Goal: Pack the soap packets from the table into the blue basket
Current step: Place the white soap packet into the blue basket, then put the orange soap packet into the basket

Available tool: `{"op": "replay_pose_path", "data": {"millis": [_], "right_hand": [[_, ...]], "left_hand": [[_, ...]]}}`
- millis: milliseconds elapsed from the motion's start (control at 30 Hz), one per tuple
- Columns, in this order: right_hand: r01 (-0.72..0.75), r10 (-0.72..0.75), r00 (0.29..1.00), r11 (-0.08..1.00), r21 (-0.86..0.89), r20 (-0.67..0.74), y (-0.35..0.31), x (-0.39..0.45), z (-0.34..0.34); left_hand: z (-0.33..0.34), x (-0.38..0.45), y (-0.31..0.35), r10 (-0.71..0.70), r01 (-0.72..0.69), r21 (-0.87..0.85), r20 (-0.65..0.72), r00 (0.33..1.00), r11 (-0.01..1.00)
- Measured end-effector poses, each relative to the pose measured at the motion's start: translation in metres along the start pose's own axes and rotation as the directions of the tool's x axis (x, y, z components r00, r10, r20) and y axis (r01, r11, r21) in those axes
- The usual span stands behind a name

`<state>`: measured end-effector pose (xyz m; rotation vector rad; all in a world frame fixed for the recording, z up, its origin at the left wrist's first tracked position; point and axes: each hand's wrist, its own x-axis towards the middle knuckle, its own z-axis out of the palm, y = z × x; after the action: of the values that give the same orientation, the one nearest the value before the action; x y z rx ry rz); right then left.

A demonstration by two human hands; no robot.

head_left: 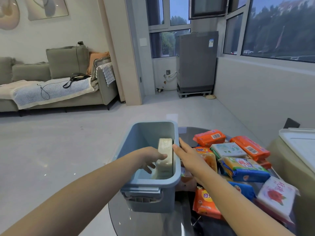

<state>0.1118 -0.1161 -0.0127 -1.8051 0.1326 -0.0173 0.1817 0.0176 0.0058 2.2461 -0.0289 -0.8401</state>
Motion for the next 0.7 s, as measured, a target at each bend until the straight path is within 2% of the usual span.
{"op": "replay_pose_path", "data": {"millis": [100,233,367,467,533,600,700], "right_hand": [[0.023,-0.023,1.0,1.0,0.015,-0.013,0.002,-0.005,-0.002],[0.054,-0.053,0.997,0.998,0.013,-0.059,0.007,-0.014,-0.01],[0.088,-0.091,0.986,0.996,-0.03,-0.141,0.015,-0.023,-0.026],[0.14,-0.145,0.97,0.989,-0.043,-0.192,0.02,-0.03,-0.041],[0.154,-0.163,0.956,0.987,-0.055,-0.243,0.025,-0.034,-0.053],[0.152,-0.172,0.943,0.984,-0.091,-0.285,0.031,-0.036,-0.065],[0.129,-0.158,0.936,0.985,-0.112,-0.313,0.039,-0.036,-0.082]], "left_hand": [[0.001,-0.006,0.008,0.073,-0.06,0.114,-0.111,0.991,0.992],[0.004,-0.024,0.013,0.249,-0.258,-0.01,-0.226,0.942,0.966],[0.018,-0.049,0.014,0.432,-0.484,-0.016,-0.423,0.796,0.875],[0.037,-0.063,0.019,0.534,-0.603,0.029,-0.498,0.683,0.797],[0.054,-0.067,0.025,0.572,-0.651,0.039,-0.52,0.634,0.758],[0.073,-0.064,0.032,0.598,-0.68,0.033,-0.509,0.619,0.732],[0.097,-0.053,0.042,0.603,-0.677,0.001,-0.453,0.656,0.736]]}}
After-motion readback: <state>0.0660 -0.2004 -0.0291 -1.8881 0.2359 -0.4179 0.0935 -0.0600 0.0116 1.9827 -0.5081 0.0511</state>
